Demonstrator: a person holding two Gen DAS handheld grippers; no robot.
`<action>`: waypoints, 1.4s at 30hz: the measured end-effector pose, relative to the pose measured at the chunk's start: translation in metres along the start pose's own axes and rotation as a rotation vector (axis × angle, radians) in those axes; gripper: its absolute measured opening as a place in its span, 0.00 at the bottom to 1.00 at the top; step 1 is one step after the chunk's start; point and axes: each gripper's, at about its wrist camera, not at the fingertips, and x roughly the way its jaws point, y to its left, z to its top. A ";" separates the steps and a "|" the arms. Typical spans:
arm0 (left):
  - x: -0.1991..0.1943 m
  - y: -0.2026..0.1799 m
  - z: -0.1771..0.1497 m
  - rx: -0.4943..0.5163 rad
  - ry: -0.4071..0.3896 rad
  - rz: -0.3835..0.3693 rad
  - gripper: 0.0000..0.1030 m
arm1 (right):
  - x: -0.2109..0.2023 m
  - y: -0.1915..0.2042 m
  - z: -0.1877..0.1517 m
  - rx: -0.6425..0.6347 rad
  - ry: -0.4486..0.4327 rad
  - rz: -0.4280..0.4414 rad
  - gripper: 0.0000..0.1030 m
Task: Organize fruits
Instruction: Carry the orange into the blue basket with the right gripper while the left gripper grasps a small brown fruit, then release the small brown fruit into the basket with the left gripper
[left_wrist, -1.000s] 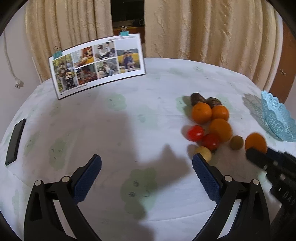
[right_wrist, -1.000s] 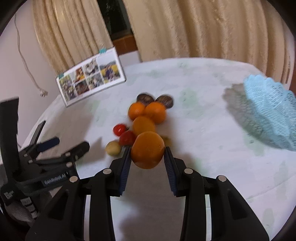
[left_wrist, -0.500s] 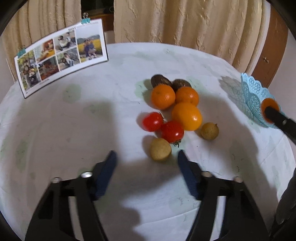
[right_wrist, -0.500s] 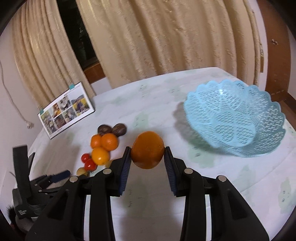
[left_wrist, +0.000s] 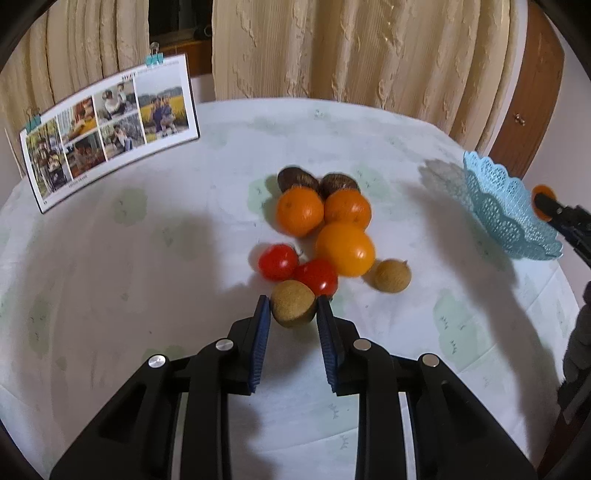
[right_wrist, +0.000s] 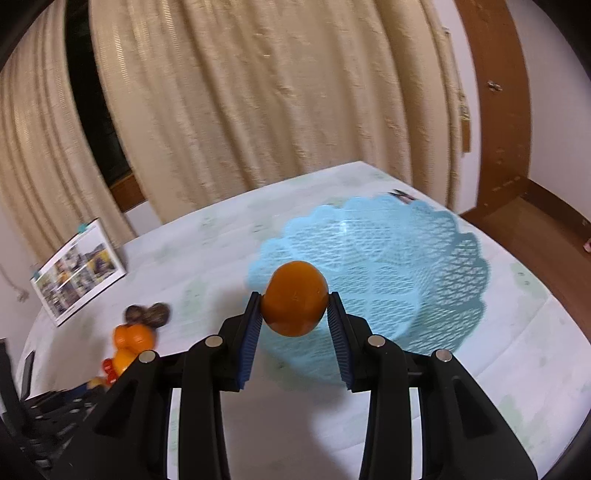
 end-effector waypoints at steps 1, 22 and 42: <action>-0.003 -0.002 0.001 0.003 -0.007 0.000 0.25 | 0.004 -0.008 0.001 0.016 0.003 -0.013 0.36; -0.012 -0.115 0.055 0.177 -0.059 -0.148 0.25 | -0.007 -0.066 -0.008 0.171 -0.127 -0.157 0.54; 0.034 -0.214 0.090 0.247 -0.076 -0.248 0.80 | -0.015 -0.077 -0.008 0.196 -0.173 -0.253 0.70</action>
